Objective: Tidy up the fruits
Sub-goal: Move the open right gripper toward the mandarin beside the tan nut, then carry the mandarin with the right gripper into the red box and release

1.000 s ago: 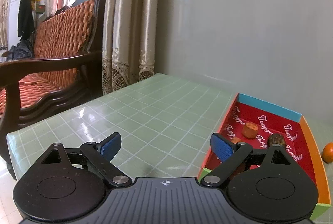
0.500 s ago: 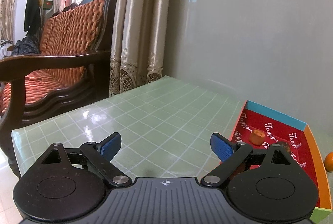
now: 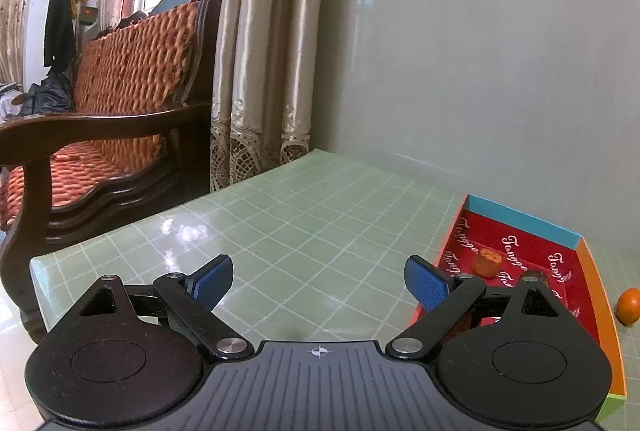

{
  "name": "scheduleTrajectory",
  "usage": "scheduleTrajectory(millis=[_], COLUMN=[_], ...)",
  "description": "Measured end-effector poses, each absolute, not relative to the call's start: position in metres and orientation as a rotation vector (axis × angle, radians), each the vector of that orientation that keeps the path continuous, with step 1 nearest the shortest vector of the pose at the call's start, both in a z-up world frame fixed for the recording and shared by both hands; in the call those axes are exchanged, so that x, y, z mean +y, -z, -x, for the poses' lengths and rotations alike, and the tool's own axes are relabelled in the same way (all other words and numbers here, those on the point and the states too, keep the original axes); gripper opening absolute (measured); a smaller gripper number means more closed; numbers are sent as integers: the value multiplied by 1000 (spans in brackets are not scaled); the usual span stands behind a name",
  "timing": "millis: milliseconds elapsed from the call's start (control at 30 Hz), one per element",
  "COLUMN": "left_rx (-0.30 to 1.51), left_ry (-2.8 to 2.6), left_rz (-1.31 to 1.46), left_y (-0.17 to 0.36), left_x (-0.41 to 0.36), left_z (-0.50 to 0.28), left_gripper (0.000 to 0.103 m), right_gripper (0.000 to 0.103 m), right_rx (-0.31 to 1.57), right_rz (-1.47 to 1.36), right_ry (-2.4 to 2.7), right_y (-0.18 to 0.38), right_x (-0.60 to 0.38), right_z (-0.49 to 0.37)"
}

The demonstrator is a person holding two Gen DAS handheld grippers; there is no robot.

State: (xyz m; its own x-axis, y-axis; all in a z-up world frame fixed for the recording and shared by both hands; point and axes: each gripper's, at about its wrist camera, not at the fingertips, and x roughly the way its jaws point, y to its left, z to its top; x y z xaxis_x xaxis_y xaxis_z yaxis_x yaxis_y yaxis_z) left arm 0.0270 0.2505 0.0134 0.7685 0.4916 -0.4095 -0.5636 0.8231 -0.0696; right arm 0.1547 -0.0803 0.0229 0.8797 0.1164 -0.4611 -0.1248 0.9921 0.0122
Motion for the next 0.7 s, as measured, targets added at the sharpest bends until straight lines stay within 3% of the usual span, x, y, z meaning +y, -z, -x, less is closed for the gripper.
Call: scheduleTrajectory(millis=[700], left_rx=[406], left_ry=[-640], left_rz=[193], left_y=[-12], left_x=[280], left_z=[-10], left_gripper=[92], right_gripper=[35], right_rx=[448], right_rz=[50], right_ry=[-320], right_y=[-35], right_x=[7], right_z=[-127])
